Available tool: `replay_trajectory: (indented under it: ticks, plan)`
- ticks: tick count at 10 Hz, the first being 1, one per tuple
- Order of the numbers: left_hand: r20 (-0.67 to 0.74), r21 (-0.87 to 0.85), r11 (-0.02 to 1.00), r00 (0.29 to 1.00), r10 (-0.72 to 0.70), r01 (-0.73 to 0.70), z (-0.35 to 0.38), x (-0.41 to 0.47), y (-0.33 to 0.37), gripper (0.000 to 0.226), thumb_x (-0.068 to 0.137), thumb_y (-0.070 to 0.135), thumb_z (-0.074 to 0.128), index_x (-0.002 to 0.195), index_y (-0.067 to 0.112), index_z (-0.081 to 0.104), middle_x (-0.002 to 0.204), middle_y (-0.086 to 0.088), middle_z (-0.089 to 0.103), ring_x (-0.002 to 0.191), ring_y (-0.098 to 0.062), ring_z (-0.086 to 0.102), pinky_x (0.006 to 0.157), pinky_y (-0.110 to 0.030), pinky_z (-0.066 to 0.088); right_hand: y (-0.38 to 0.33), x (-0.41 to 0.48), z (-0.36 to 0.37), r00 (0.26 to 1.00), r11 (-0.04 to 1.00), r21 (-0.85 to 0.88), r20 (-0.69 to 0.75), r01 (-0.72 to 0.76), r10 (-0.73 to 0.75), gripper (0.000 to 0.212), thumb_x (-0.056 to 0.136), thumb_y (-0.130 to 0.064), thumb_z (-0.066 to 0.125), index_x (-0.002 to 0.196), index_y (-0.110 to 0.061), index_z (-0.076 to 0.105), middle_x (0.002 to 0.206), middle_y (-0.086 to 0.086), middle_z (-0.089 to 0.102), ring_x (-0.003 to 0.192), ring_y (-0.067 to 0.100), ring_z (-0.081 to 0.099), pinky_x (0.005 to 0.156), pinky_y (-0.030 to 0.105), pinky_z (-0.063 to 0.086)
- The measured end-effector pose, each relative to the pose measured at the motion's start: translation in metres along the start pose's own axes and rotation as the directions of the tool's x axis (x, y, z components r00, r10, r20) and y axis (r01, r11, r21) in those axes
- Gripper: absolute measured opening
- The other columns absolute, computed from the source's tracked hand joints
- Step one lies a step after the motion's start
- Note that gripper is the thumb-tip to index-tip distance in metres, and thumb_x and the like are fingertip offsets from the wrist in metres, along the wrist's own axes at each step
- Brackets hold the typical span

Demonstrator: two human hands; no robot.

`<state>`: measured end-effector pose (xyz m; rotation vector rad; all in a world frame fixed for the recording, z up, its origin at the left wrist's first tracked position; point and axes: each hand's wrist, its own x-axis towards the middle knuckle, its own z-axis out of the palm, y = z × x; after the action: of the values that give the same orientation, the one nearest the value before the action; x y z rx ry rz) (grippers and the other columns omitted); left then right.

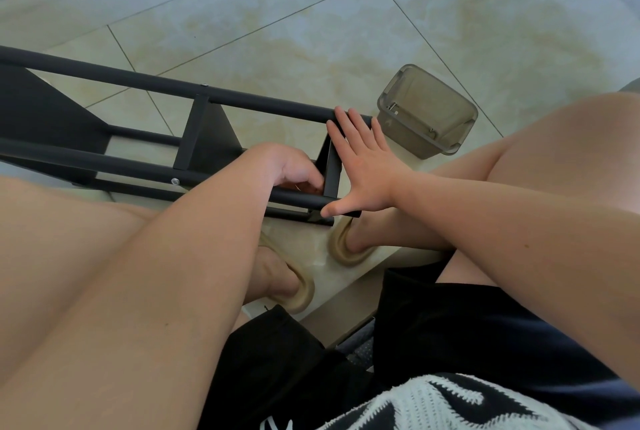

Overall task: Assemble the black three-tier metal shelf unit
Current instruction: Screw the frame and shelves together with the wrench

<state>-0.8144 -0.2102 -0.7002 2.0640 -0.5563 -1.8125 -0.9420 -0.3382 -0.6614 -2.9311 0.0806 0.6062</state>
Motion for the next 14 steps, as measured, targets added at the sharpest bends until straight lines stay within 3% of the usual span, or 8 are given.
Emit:
replay_trajectory:
  ticks: [2,3,4,6,8,10,12,14]
  plan:
    - [0.087,-0.032,0.999,0.996,-0.001,0.004,-0.002,-0.004,0.000,0.028,0.064,0.019,0.067,0.089,0.009,0.075,0.083,-0.008,0.068,0.084,-0.026,0.056,0.088,-0.037,0.042,0.000,0.000,0.000,1.000,1.000,-0.002,0.002,-0.004,0.004,0.148,0.053,-0.099,0.036,0.159,-0.008,-0.013,0.165,0.011,-0.027,0.151,0.028,-0.029,0.123,0.053,-0.014]
    - [0.055,-0.040,0.999,0.998,-0.010,0.012,-0.001,-0.001,0.000,0.024,0.070,0.024,0.069,0.090,0.010,0.075,0.087,-0.007,0.072,0.084,-0.025,0.060,0.092,-0.038,0.045,0.000,-0.001,0.000,1.000,1.000,-0.001,-0.001,-0.003,0.003,0.147,0.058,-0.097,0.045,0.159,-0.008,-0.014,0.165,0.012,-0.027,0.151,0.028,-0.029,0.122,0.052,-0.015]
    - [-0.007,0.013,1.000,1.000,-0.018,0.018,0.000,0.004,-0.002,0.028,0.057,0.033,0.071,0.077,0.014,0.073,0.080,-0.006,0.072,0.080,-0.025,0.058,0.085,-0.038,0.044,-0.001,-0.001,0.000,1.000,1.000,0.000,-0.008,-0.001,0.001,0.147,0.058,-0.095,0.047,0.159,-0.007,-0.013,0.165,0.011,-0.027,0.151,0.027,-0.028,0.122,0.052,-0.015]
    - [0.061,-0.021,1.000,0.998,-0.016,0.018,-0.003,0.006,-0.004,0.044,0.050,0.029,0.073,0.088,0.006,0.073,0.082,-0.010,0.065,0.082,-0.025,0.054,0.084,-0.039,0.040,0.000,0.001,0.001,1.000,1.000,-0.009,-0.006,-0.005,0.005,0.149,0.052,-0.100,0.033,0.159,-0.007,-0.013,0.165,0.012,-0.026,0.151,0.028,-0.027,0.123,0.053,-0.014]
    - [0.080,-0.074,0.997,0.996,-0.026,0.032,-0.002,-0.002,0.000,0.010,0.076,0.018,0.069,0.072,0.011,0.073,0.081,-0.008,0.070,0.076,-0.025,0.060,0.078,-0.035,0.049,0.001,0.001,0.002,1.000,1.000,-0.008,-0.008,-0.003,0.003,0.149,0.052,-0.100,0.033,0.159,-0.007,-0.012,0.165,0.012,-0.026,0.151,0.028,-0.027,0.123,0.053,-0.014]
    - [0.041,-0.021,1.000,0.999,-0.007,0.008,-0.001,0.004,-0.002,0.034,0.057,0.026,0.071,0.087,0.009,0.072,0.080,-0.010,0.067,0.079,-0.025,0.056,0.080,-0.037,0.042,0.001,0.001,0.001,1.000,1.000,-0.012,-0.011,0.000,0.000,0.148,0.055,-0.099,0.038,0.159,-0.007,-0.013,0.165,0.012,-0.026,0.151,0.029,-0.027,0.123,0.053,-0.014]
    - [0.083,-0.057,0.998,0.997,0.009,-0.004,-0.003,-0.001,-0.001,0.026,0.064,0.019,0.066,0.085,0.005,0.071,0.084,-0.012,0.068,0.084,-0.027,0.055,0.088,-0.037,0.042,0.000,0.001,0.002,1.000,1.000,-0.001,-0.007,-0.004,0.004,0.149,0.053,-0.100,0.035,0.159,-0.007,-0.013,0.165,0.012,-0.026,0.151,0.028,-0.027,0.122,0.053,-0.014]
    - [0.033,-0.037,0.999,0.999,-0.005,0.006,0.000,0.002,0.000,0.018,0.063,0.025,0.071,0.074,0.011,0.070,0.075,-0.005,0.070,0.079,-0.026,0.058,0.082,-0.036,0.045,0.000,0.001,0.001,1.000,1.000,0.006,-0.008,-0.006,0.006,0.149,0.055,-0.099,0.041,0.159,-0.008,-0.013,0.165,0.012,-0.027,0.151,0.028,-0.028,0.122,0.053,-0.014]
